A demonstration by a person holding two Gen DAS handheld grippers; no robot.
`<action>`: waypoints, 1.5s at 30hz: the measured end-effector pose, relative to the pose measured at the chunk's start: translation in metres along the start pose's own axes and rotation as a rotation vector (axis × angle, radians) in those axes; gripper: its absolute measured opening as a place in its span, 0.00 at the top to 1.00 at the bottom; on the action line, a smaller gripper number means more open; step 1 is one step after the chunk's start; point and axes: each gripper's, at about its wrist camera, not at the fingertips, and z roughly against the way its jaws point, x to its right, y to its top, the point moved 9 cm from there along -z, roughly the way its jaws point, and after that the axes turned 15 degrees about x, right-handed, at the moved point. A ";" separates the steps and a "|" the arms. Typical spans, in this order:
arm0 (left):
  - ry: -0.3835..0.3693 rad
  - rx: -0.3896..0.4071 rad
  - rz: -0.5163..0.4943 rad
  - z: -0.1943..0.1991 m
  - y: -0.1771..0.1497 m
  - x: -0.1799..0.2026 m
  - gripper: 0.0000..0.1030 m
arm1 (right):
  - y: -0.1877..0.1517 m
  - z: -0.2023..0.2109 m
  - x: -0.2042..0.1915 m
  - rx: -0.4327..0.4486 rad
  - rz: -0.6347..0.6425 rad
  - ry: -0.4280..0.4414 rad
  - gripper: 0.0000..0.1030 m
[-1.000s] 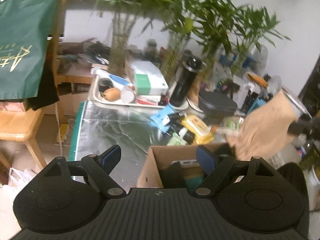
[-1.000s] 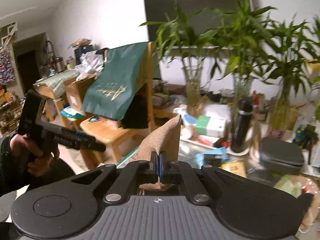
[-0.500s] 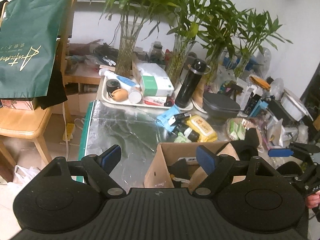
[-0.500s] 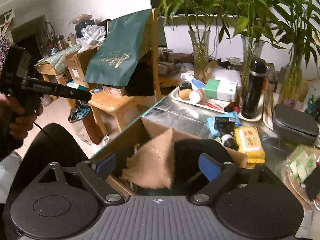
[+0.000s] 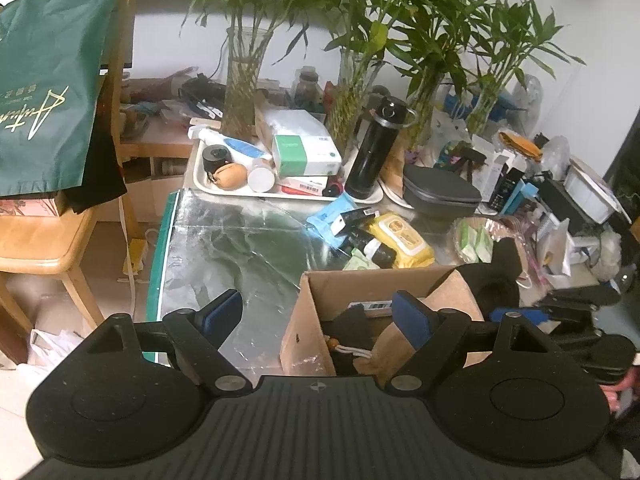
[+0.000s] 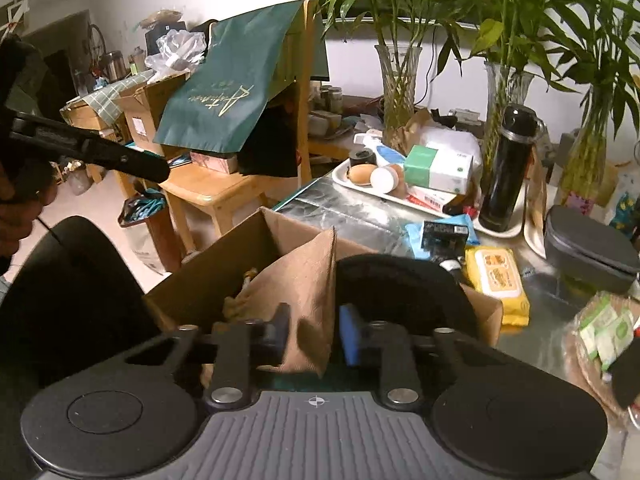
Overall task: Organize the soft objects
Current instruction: 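Move both grippers out of the box back over the table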
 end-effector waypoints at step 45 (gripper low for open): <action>-0.018 -0.009 -0.001 -0.044 0.000 -0.002 0.20 | 0.005 0.025 0.088 0.017 -0.106 -0.218 0.00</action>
